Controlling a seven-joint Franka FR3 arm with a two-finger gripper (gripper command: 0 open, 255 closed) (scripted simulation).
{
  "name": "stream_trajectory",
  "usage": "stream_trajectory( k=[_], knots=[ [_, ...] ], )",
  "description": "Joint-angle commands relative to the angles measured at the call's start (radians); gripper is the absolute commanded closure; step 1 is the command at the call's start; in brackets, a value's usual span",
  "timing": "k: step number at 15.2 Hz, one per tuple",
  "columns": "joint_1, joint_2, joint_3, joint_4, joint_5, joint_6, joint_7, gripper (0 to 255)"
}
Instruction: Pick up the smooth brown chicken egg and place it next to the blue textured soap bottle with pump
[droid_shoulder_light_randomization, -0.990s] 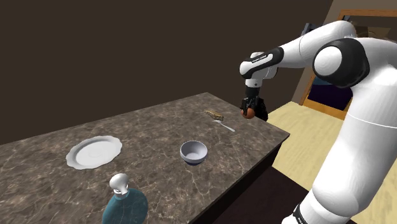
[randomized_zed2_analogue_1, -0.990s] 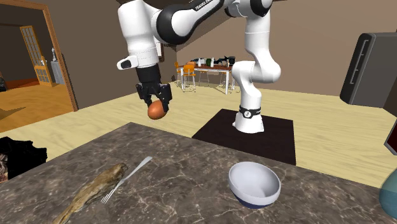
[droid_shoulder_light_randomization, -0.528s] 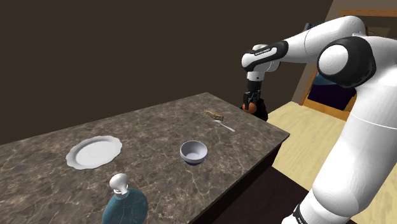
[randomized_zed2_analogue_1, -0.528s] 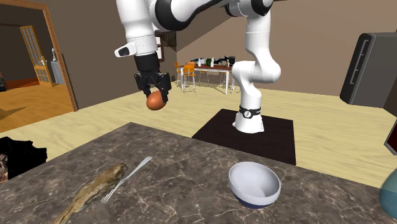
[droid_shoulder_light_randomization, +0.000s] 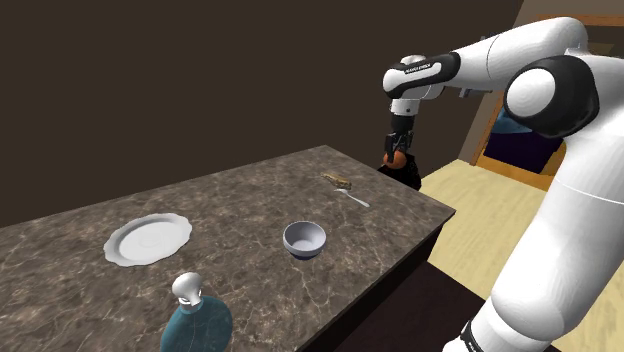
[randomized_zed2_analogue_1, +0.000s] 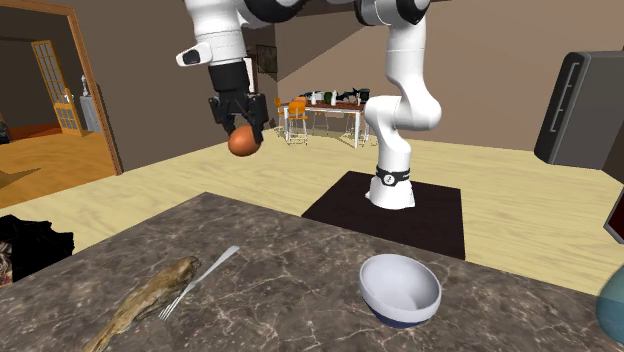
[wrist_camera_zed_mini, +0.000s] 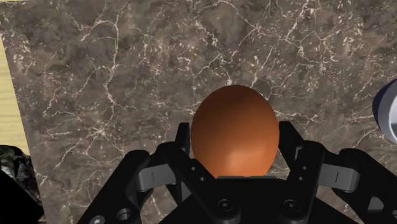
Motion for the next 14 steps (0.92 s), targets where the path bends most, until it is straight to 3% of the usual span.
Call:
stream_trajectory(
  k=[1, 14],
  knots=[
    [-0.001, -0.001, -0.001, 0.029, -0.001, -0.030, -0.001, 255],
    [-0.004, -0.001, -0.003, 0.204, -0.002, -0.205, -0.002, 255]
  ],
)
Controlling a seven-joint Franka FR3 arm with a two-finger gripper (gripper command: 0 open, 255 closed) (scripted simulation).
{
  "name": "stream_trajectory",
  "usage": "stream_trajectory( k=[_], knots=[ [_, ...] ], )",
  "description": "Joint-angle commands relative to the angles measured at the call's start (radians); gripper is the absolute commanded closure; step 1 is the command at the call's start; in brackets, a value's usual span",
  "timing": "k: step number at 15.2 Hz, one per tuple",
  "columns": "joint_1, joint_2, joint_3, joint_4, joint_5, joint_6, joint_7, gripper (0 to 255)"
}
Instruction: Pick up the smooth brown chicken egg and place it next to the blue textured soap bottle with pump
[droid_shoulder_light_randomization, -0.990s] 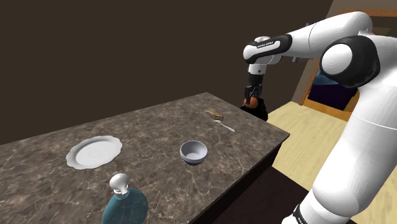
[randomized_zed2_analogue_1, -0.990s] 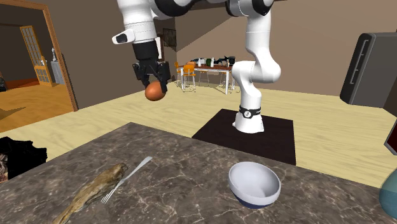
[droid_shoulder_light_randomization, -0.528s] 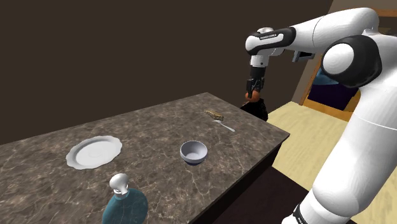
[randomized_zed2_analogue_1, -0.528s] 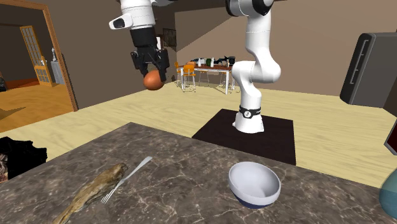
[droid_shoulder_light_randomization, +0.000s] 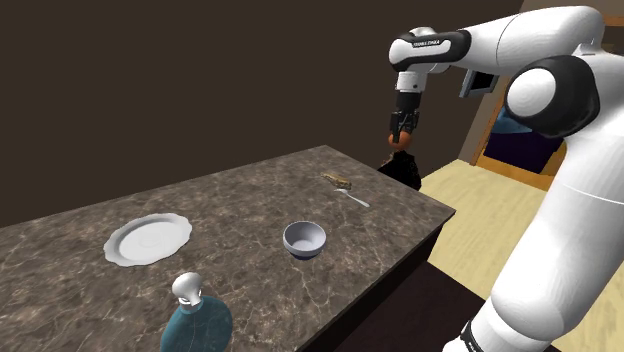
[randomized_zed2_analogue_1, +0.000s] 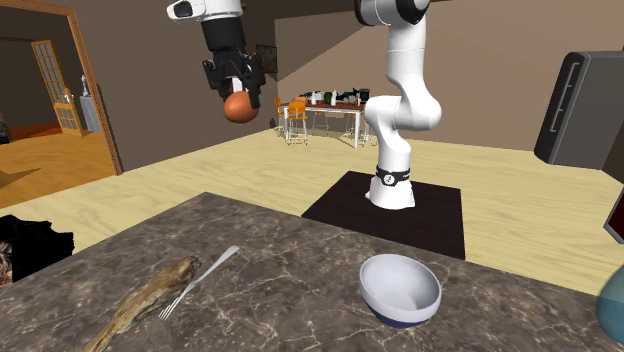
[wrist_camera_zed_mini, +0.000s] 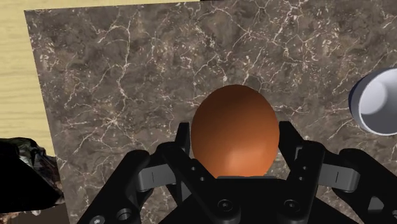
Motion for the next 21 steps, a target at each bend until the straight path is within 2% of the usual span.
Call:
stream_trajectory(
  k=[1, 3, 12, 21],
  knots=[
    [-0.001, 0.003, -0.001, 0.030, 0.001, -0.027, -0.001, 255],
    [-0.002, 0.006, -0.001, 0.053, 0.002, -0.048, -0.002, 255],
    [0.108, -0.225, 0.107, -0.211, -0.032, -0.002, 0.223, 255],
    [0.194, -0.370, 0.240, -0.367, 0.002, 0.016, 0.443, 255]
  ],
)
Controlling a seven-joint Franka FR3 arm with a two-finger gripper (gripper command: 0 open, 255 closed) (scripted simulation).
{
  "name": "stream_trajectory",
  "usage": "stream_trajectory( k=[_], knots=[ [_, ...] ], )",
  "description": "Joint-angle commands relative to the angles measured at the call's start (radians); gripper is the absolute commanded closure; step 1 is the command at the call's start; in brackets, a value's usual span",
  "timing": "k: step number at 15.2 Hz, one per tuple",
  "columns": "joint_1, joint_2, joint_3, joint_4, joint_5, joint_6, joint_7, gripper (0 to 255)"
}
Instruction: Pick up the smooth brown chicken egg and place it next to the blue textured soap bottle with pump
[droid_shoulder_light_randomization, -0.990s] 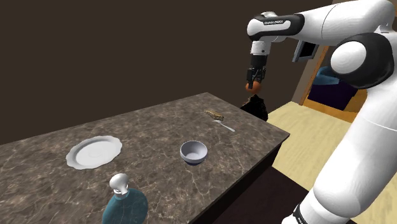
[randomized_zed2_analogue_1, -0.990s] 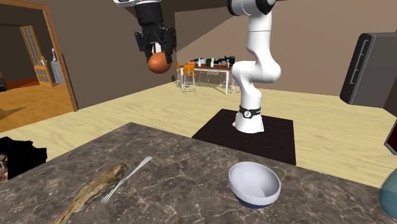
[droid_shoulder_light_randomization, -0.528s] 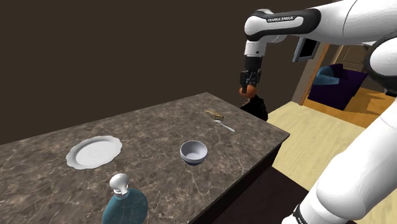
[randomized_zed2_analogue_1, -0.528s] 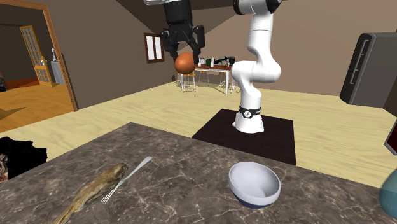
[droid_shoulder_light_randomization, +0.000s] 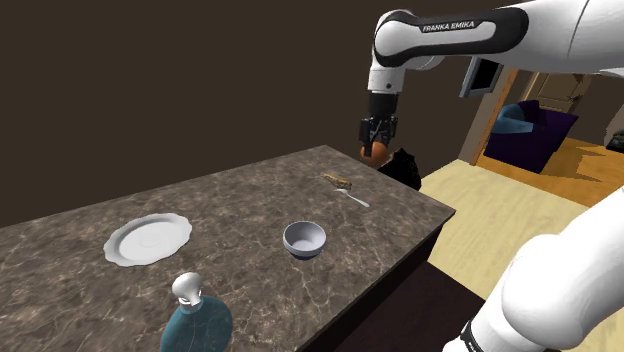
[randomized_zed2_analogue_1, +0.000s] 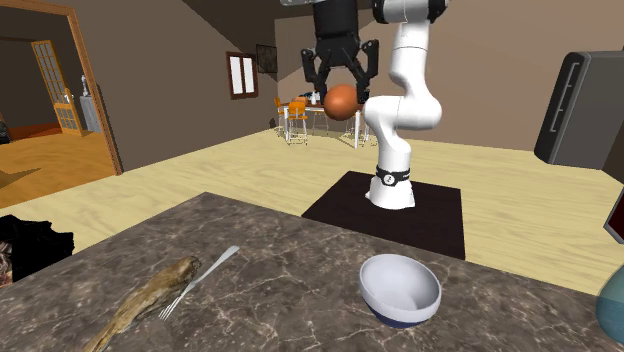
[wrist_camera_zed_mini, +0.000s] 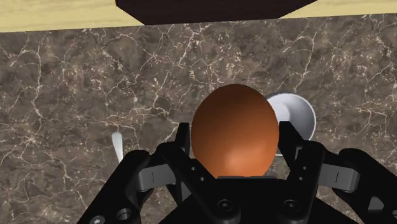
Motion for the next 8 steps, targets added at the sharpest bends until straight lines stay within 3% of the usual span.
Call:
stream_trajectory(
  k=[1, 8],
  knots=[
    [0.021, -0.030, 0.034, -0.027, 0.013, 0.000, 0.055, 255],
    [0.088, -0.077, 0.145, -0.078, 0.069, 0.014, 0.223, 255]
  ],
)
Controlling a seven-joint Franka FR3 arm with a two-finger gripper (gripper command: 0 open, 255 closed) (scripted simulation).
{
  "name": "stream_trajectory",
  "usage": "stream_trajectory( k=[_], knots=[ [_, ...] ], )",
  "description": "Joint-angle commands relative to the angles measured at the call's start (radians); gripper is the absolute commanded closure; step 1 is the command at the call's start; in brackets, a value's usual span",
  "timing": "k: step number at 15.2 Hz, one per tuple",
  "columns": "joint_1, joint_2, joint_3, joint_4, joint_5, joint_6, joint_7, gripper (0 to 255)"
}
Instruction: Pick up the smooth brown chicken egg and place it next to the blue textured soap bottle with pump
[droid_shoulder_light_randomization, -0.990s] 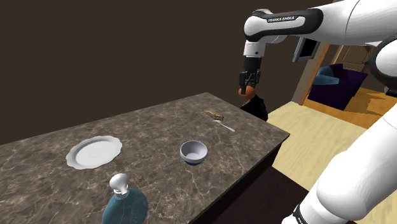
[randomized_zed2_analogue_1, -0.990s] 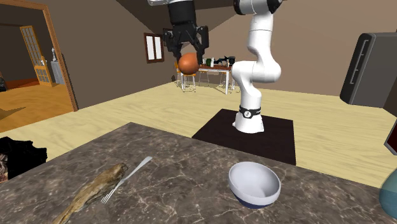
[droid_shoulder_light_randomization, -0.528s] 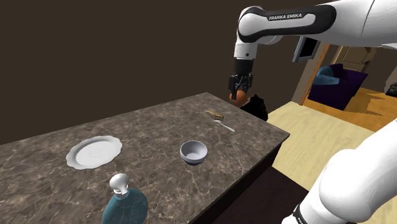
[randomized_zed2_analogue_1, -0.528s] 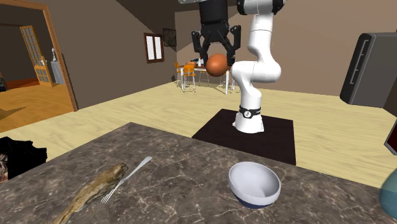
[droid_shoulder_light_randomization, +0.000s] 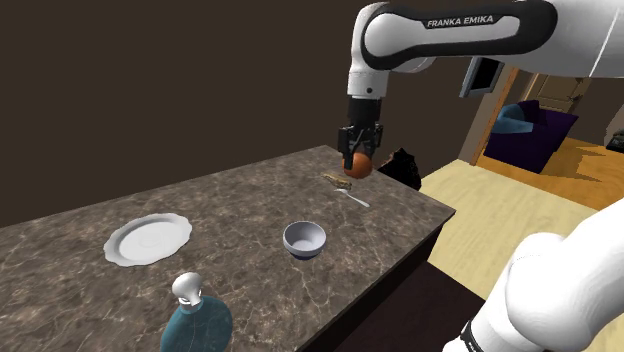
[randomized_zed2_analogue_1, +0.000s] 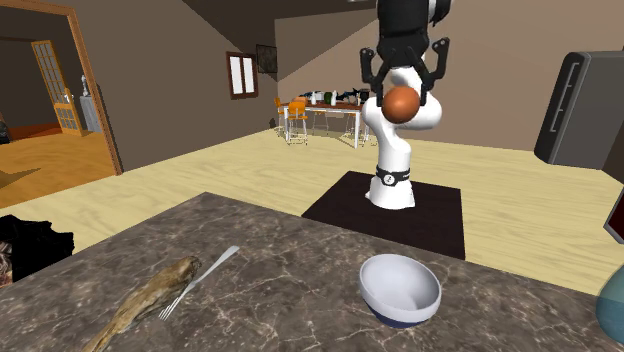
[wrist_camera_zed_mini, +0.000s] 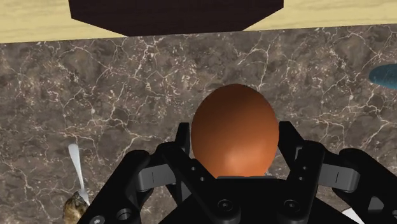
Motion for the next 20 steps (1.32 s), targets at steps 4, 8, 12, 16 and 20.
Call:
stream_trajectory(
  k=[4, 8, 12, 16, 20],
  knots=[
    [0.047, -0.005, 0.078, 0.000, 0.042, 0.007, 0.118, 255],
    [0.086, 0.008, 0.144, 0.012, 0.074, 0.019, 0.214, 255],
    [0.123, 0.038, 0.210, 0.042, 0.100, 0.034, 0.312, 255],
    [0.160, 0.086, 0.275, 0.090, 0.116, 0.049, 0.411, 255],
    [0.196, 0.151, 0.339, 0.156, 0.120, 0.064, 0.513, 255]
  ],
)
